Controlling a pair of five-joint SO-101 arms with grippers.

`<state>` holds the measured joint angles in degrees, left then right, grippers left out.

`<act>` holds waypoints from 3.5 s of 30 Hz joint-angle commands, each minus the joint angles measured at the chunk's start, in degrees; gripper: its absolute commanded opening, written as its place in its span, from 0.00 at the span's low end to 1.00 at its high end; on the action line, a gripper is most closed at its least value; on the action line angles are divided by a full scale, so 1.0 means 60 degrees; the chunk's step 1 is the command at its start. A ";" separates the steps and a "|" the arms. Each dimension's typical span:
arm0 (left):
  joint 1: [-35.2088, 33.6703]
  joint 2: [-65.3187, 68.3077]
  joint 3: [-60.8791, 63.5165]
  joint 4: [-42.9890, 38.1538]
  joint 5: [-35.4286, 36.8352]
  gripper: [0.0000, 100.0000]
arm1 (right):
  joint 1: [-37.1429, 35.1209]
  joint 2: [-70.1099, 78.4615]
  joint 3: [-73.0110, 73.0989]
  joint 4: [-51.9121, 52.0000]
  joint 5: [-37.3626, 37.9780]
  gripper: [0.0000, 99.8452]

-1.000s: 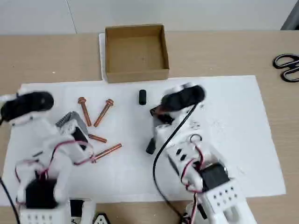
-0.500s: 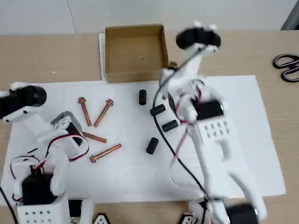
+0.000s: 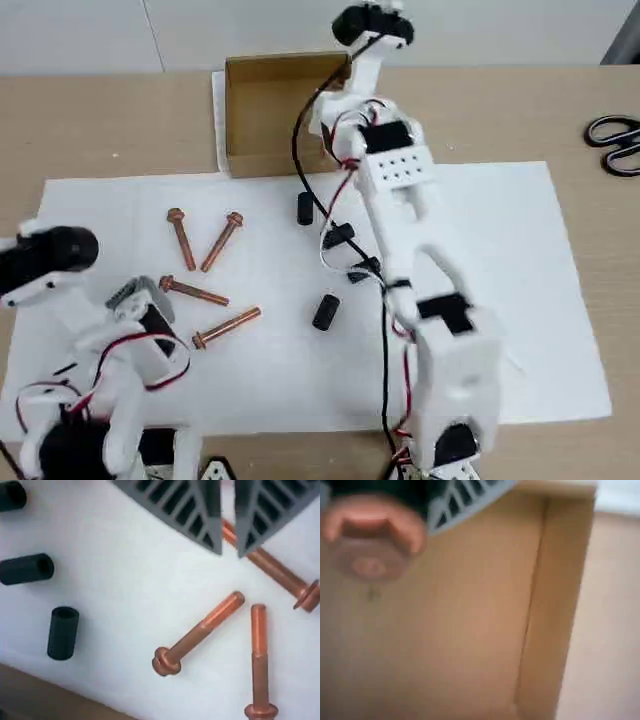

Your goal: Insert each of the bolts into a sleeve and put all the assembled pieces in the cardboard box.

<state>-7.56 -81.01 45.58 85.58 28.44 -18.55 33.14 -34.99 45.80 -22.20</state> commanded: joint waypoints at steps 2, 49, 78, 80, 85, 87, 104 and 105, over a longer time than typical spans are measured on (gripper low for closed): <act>-0.0029 -0.0557 -0.0374 0.0425 -0.0073 0.00 | 0.0051 0.1985 -0.3590 -0.0242 0.0557 0.00; -0.0103 -0.1348 -0.0154 0.0791 0.0000 0.00 | -0.0183 0.5209 -1.0212 0.2733 0.2183 0.13; -0.0791 -0.1363 -0.0125 0.0835 0.0469 0.00 | -0.1326 -0.0945 -0.5231 0.9092 -0.0440 0.00; -0.1055 -0.1363 -0.0125 0.0821 0.0440 0.00 | -0.1429 -0.2073 -0.3560 0.9062 -0.0469 0.00; -0.1128 -0.1363 -0.0125 0.0777 0.0132 0.00 | -0.1458 -0.3758 -0.0381 0.9004 -0.1099 0.00; -0.1128 -0.1363 -0.0125 0.0777 0.0132 0.00 | -0.1458 -0.4125 0.0557 0.9004 -0.1407 0.00; -0.1128 -0.1363 -0.0110 0.0777 0.0132 0.00 | -0.2718 -0.4476 0.3824 0.8989 -0.2652 0.00; -0.1128 -0.1363 -0.0110 0.0777 0.0132 0.00 | -0.2821 -0.4476 0.3839 0.8989 -0.2652 0.00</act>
<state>-14.07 -88.92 45.49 90.15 29.85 -33.58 8.62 -12.04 99.25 -37.49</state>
